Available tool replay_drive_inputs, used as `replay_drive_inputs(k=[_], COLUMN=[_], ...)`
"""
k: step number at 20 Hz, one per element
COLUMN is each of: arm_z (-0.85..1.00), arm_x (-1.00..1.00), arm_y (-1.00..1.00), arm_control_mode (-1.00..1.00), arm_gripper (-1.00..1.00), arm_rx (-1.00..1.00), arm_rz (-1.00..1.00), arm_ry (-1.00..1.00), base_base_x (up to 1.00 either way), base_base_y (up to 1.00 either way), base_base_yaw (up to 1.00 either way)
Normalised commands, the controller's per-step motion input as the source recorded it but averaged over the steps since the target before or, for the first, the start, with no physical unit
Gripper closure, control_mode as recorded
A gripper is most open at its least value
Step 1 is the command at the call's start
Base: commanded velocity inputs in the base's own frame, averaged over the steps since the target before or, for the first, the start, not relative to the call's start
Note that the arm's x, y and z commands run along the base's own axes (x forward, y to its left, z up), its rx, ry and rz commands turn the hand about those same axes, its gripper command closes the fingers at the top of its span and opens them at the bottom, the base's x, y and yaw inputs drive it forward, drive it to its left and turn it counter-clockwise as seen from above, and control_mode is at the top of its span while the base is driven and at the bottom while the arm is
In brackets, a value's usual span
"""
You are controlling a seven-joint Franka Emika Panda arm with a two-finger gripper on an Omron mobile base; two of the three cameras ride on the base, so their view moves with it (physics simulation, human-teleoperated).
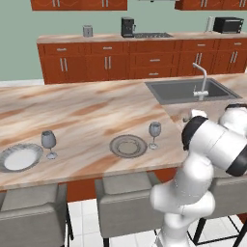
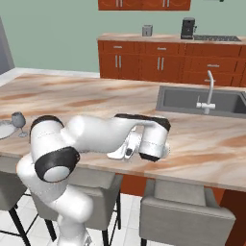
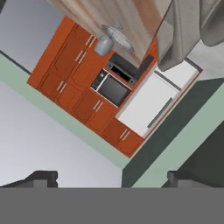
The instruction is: Retrieve the wine glasses from the counter and place one next to each plate.
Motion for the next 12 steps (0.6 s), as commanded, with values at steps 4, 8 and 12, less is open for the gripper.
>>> replay_drive_inputs(k=[4, 8, 12], arm_z=[1.00, 1.00, 1.00], arm_x=[-0.77, -0.76, -0.84], arm_y=[0.54, 0.49, 0.42], arm_control_mode=[-1.00, -1.00, -1.00], arm_gripper=[-1.00, -1.00, -1.00], arm_rx=[-0.19, -0.20, -0.21], arm_rz=[0.00, 0.00, 0.00], arm_ry=[-0.01, 0.00, 0.09], base_base_x=[0.00, 0.00, 0.00], base_base_y=[0.00, 0.00, 0.00], base_base_yaw=[0.00, 0.00, 0.00])
